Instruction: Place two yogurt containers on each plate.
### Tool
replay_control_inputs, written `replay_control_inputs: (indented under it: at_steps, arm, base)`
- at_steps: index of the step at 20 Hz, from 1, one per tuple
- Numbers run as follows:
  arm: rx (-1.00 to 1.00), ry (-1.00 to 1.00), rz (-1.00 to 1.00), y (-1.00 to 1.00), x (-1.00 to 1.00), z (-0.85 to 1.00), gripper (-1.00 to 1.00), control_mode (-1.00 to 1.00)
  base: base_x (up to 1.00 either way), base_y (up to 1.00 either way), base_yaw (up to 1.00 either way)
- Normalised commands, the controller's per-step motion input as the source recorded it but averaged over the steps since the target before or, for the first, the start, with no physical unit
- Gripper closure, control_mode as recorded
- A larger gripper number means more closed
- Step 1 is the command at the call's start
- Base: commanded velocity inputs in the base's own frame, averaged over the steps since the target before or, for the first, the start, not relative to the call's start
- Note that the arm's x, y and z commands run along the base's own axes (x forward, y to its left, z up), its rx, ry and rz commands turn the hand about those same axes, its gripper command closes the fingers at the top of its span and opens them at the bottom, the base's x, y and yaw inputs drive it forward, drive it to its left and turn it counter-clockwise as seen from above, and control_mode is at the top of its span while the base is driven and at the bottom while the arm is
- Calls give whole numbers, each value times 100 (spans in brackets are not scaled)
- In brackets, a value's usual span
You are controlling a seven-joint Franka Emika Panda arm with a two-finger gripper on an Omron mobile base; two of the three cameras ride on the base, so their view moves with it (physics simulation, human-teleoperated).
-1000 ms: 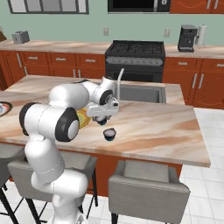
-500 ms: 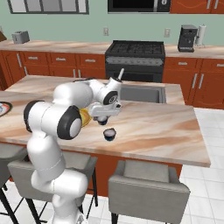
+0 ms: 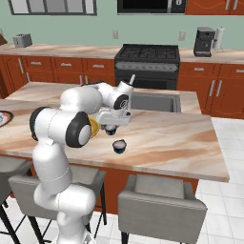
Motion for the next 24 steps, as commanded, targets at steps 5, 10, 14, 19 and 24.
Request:
replay_control_inputs:
  at_steps: [5,10,14,19,24]
  arm:
    - [0,23,0,32,15,39,100,-100]
    - [0,7,0,66,2,17,100,-100]
    - [0,0,2,84,-7,-2,100,-100]
    - [-1,-2,6,79,-33,-17,100,-100]
    - [0,-3,2,70,-5,-26,100,-100]
  base:
    - [0,0,0]
    - [0,0,0]
    - [0,0,0]
    - [0,0,0]
    - [0,0,0]
